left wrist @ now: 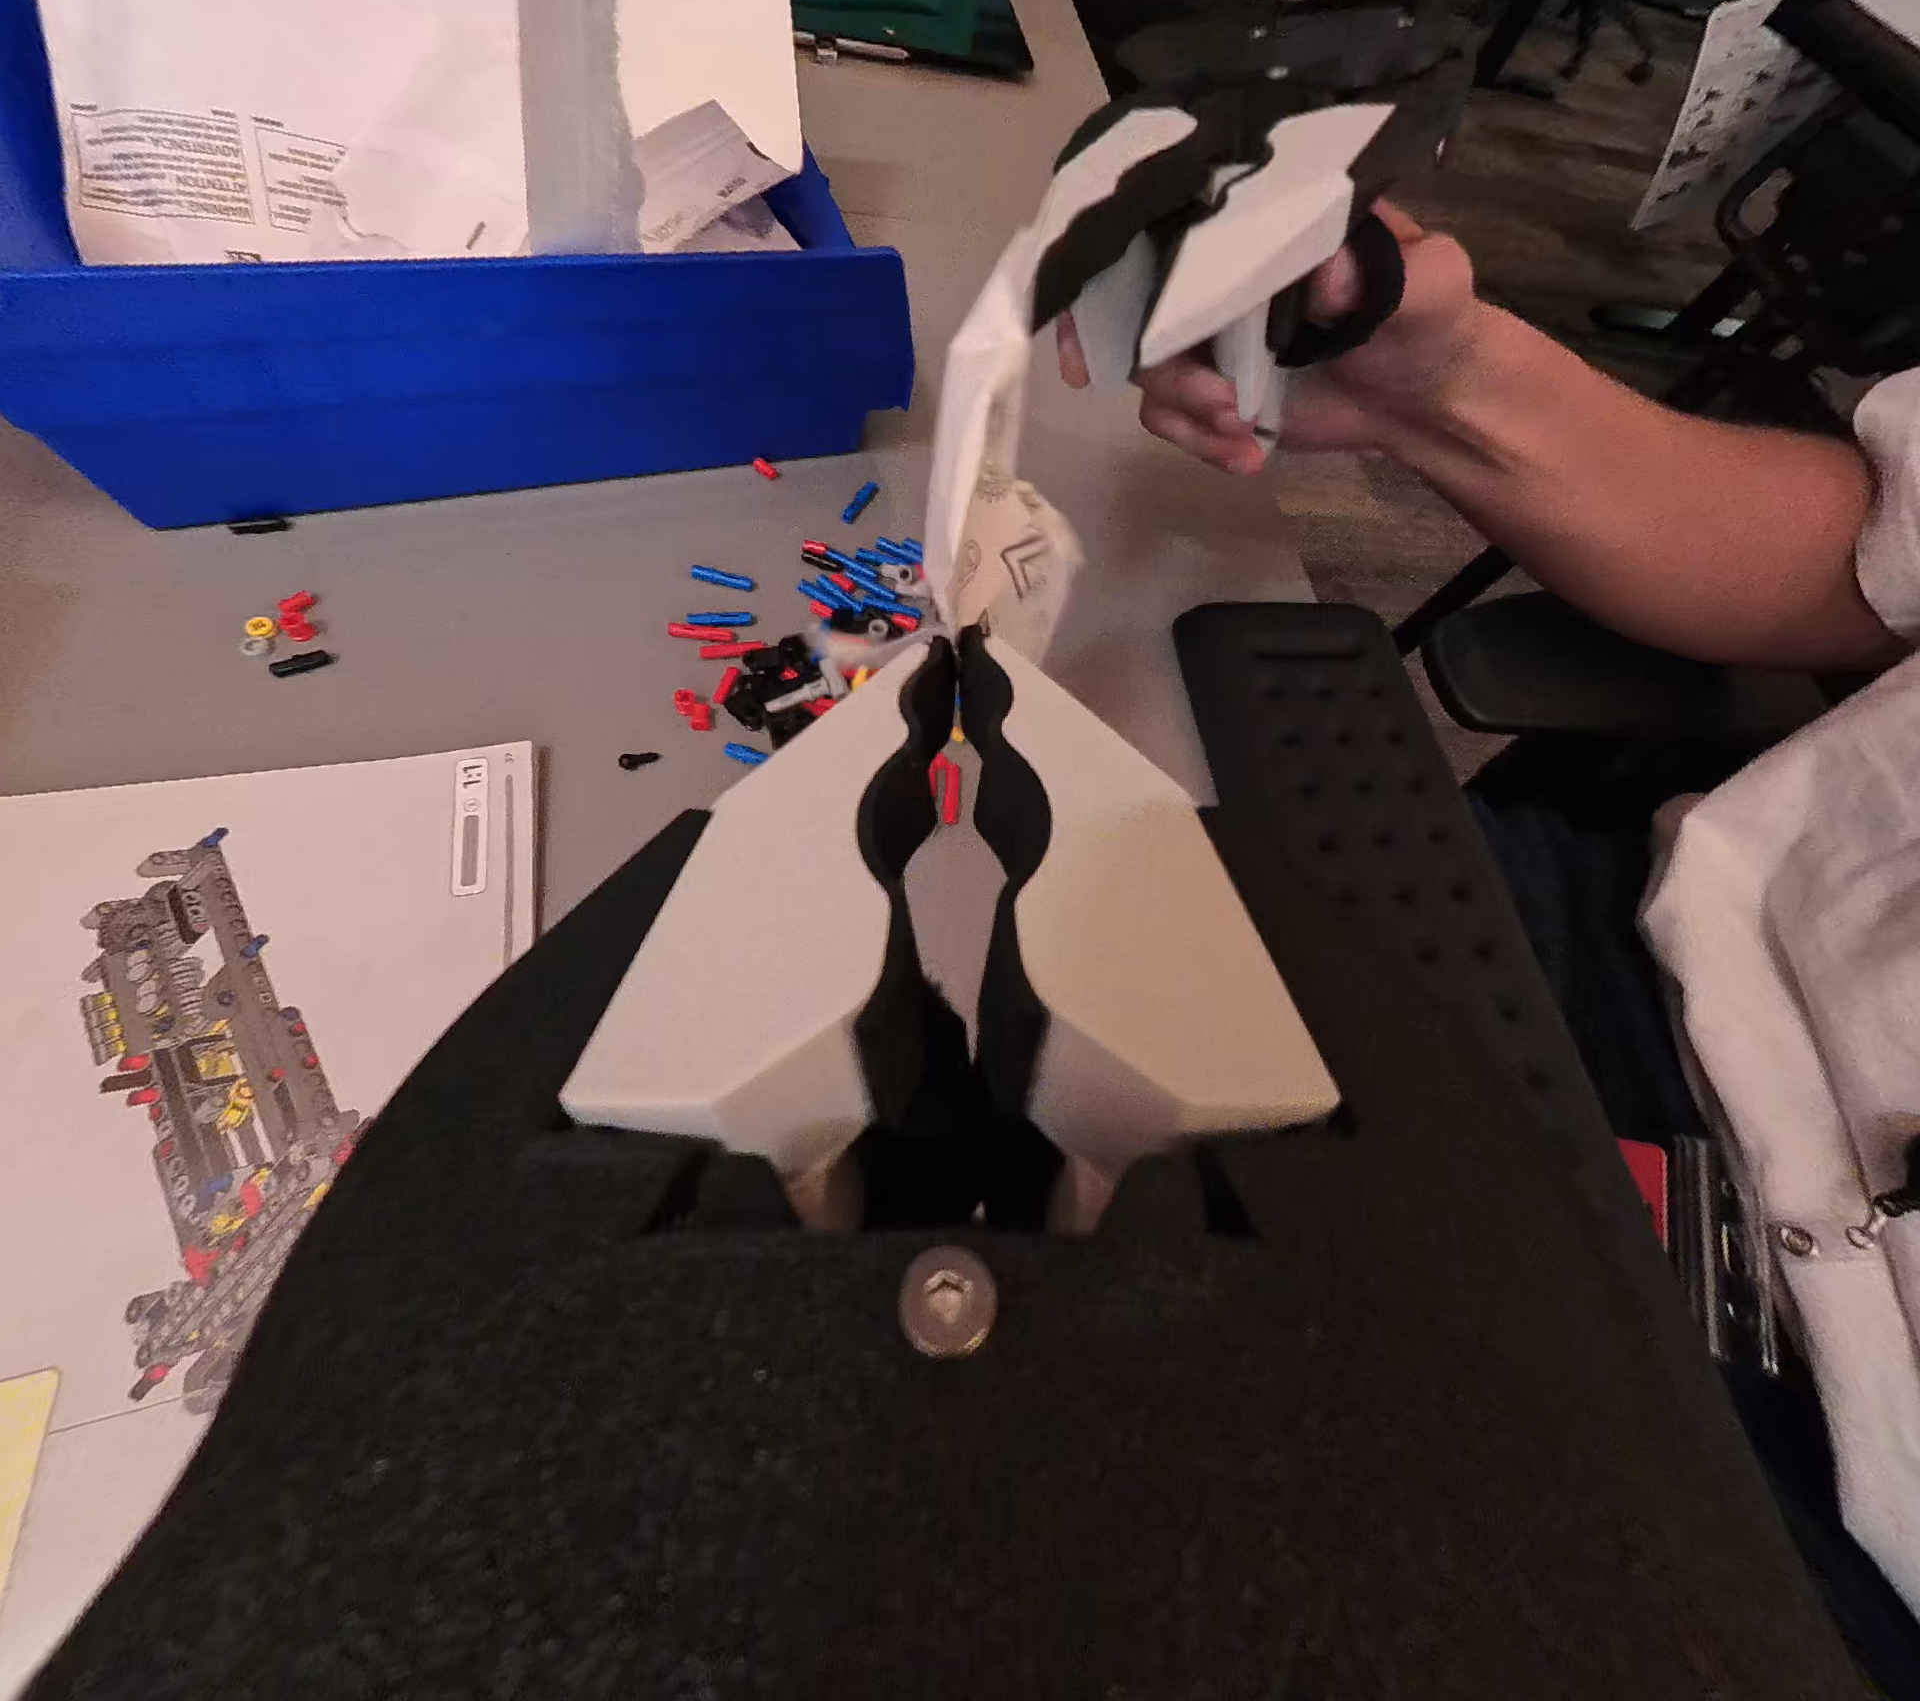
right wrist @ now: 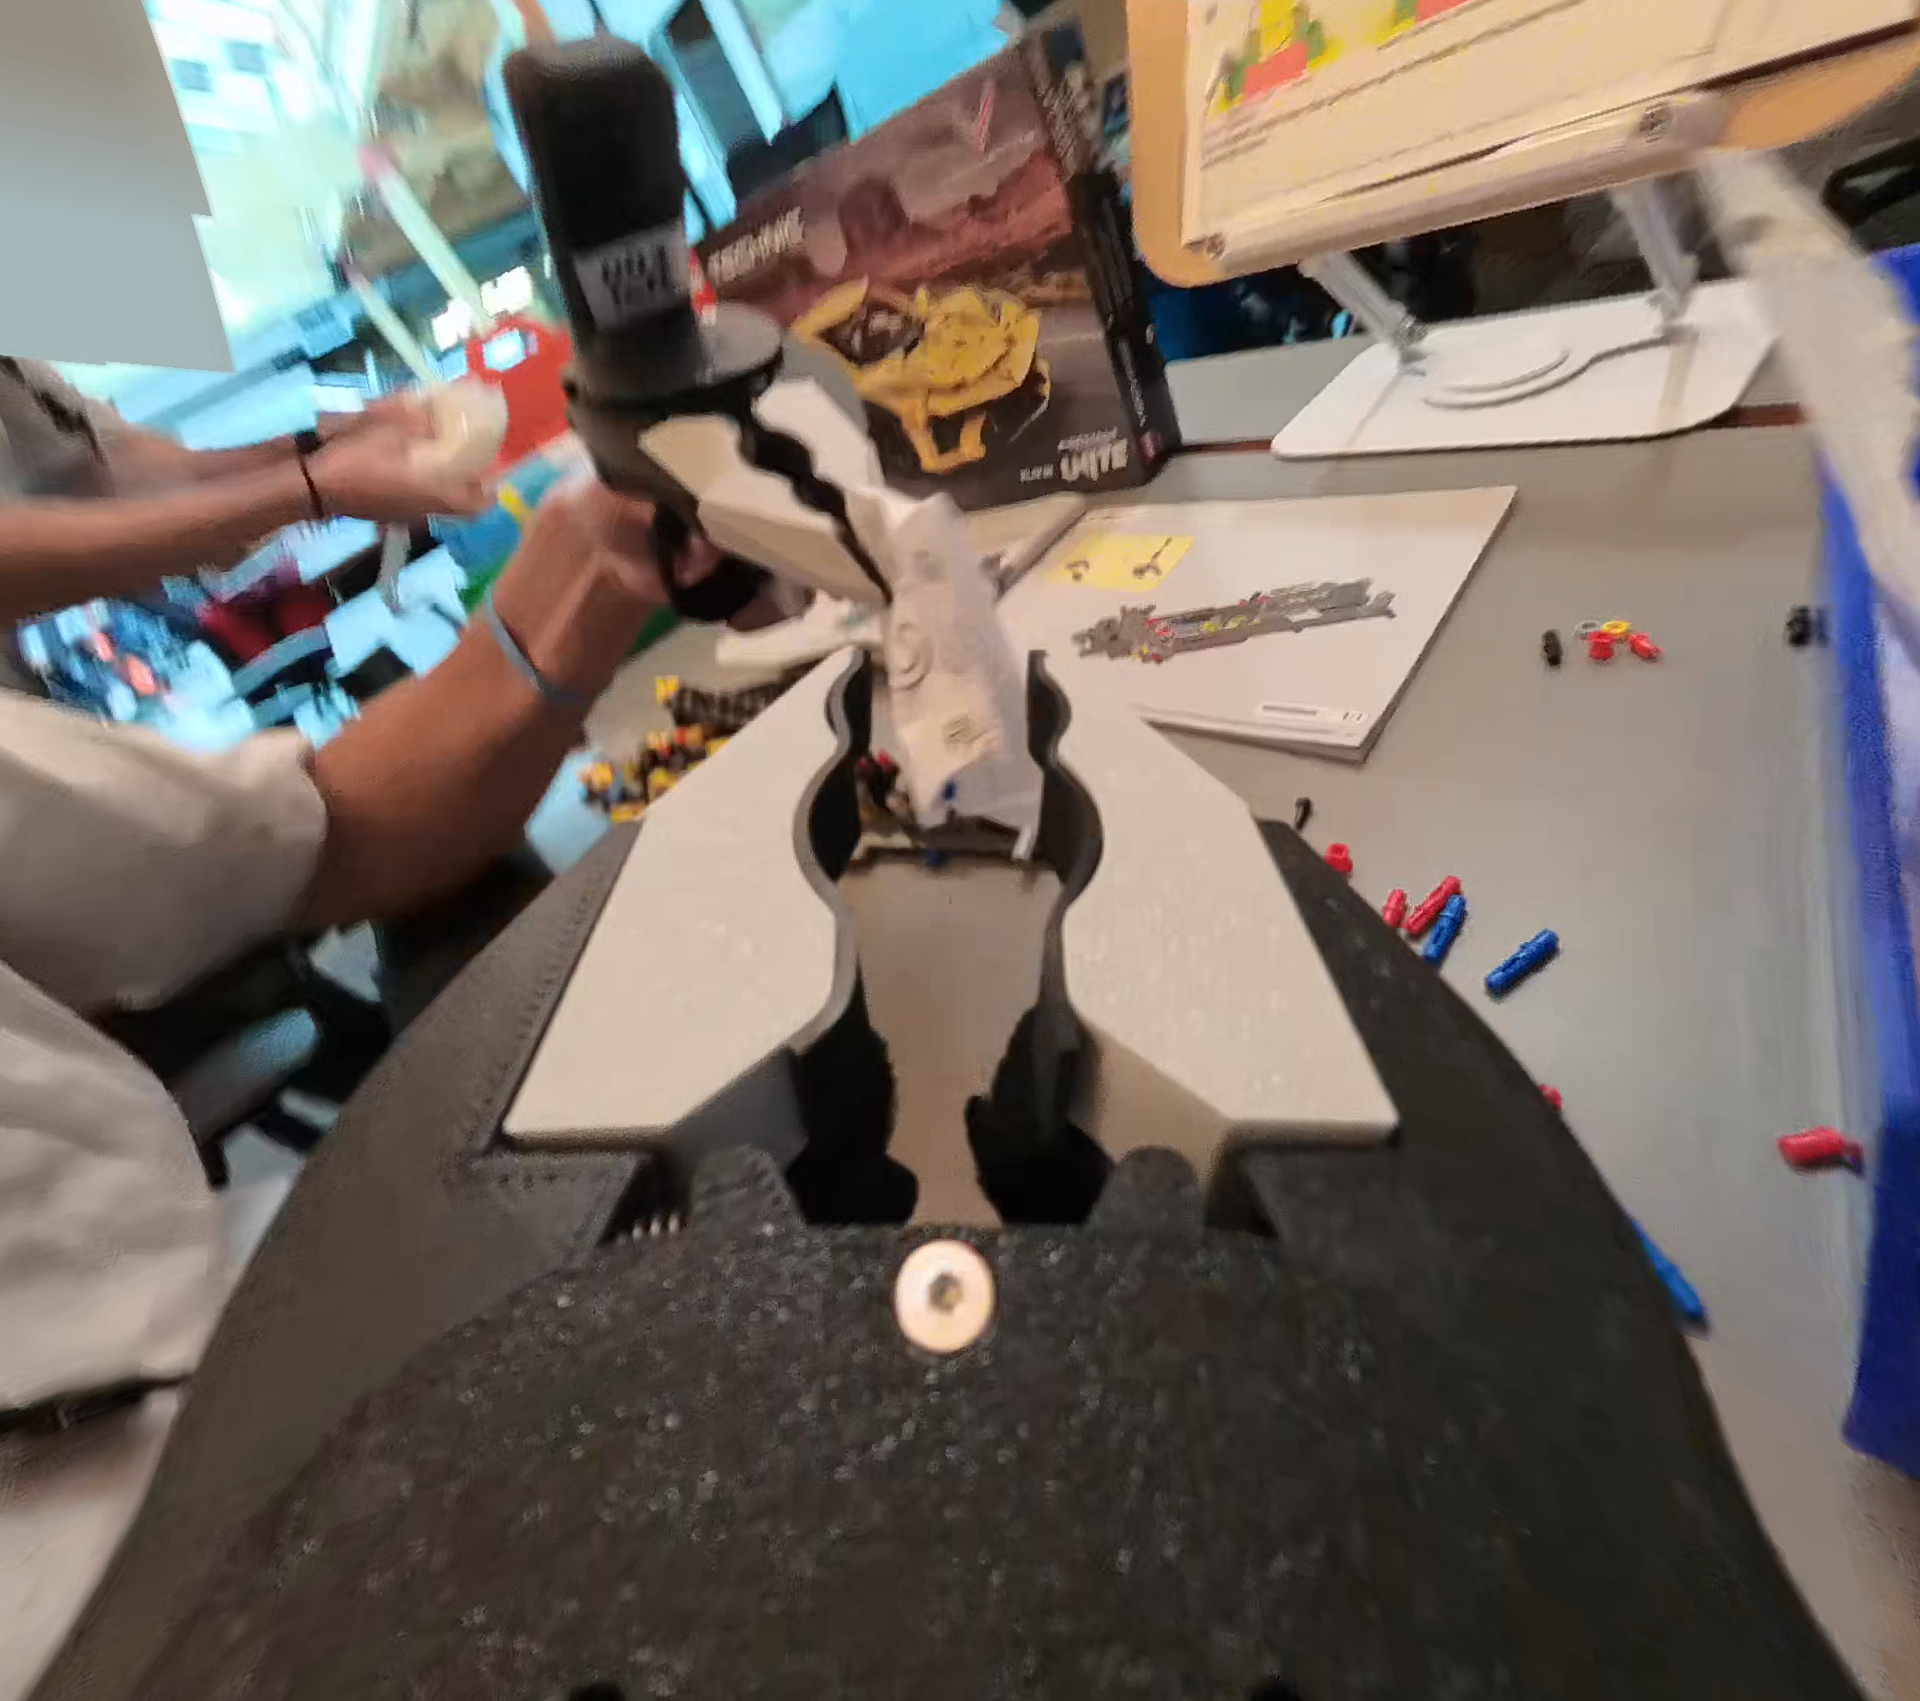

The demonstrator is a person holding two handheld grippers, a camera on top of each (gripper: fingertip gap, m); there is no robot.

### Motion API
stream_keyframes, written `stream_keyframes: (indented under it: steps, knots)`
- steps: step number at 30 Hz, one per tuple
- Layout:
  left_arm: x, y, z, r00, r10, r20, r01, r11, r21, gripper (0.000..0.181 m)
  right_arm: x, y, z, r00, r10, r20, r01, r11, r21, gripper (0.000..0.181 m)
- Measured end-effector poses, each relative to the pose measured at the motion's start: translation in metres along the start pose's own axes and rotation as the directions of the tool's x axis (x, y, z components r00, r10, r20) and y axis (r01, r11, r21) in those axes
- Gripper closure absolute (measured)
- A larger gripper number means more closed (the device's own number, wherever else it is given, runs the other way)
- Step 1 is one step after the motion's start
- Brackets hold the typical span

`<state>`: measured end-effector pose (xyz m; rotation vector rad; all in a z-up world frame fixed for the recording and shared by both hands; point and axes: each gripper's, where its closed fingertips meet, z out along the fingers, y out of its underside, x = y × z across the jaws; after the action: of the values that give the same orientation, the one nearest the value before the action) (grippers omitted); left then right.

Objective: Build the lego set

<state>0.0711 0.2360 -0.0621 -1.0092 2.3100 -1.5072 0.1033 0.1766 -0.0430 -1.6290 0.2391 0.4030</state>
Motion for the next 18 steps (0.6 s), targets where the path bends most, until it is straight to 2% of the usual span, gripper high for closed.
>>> stream_keyframes:
  steps: [1,3,5,9,13,15,17,18]
  knots:
    - [0.003,0.003,0.001,1.000,0.012,-0.011,-0.012,1.000,-0.020,0.181,-0.004,0.005,0.003,0.999,-0.041,0.012,0.041,0.999,-0.031,0.154]
    - [0.009,0.006,0.004,0.999,0.039,-0.027,-0.040,0.998,-0.037,0.181,-0.009,0.008,0.008,0.995,-0.100,0.012,0.100,0.995,-0.019,0.171]
    - [0.014,0.009,0.007,0.998,0.053,-0.039,-0.055,0.997,-0.062,0.181,-0.004,0.012,0.011,0.989,-0.144,-0.030,0.144,0.989,-0.018,0.180]
    - [0.015,0.012,0.015,0.997,0.061,-0.039,-0.064,0.996,-0.068,0.181,0.000,0.029,0.018,0.998,-0.059,-0.029,0.056,0.994,-0.096,0.181]
    - [0.014,0.016,0.018,0.994,0.112,-0.016,-0.113,0.989,-0.098,0.181,0.011,0.028,0.013,0.997,-0.049,-0.058,0.043,0.995,-0.086,0.181]
    - [0.008,0.007,0.009,0.995,0.100,-0.004,-0.100,0.994,-0.042,0.181,0.008,0.024,0.006,0.999,-0.042,-0.018,0.040,0.996,-0.084,0.181]
    - [0.004,0.010,0.012,0.996,0.090,0.011,-0.089,0.995,-0.054,0.181,0.009,0.021,0.010,0.997,-0.062,-0.054,0.059,0.996,-0.065,0.181]
    - [0.009,0.011,0.018,0.996,0.091,-0.012,-0.091,0.995,-0.050,0.181,0.000,0.023,0.016,0.998,-0.052,-0.018,0.051,0.997,-0.064,0.181]
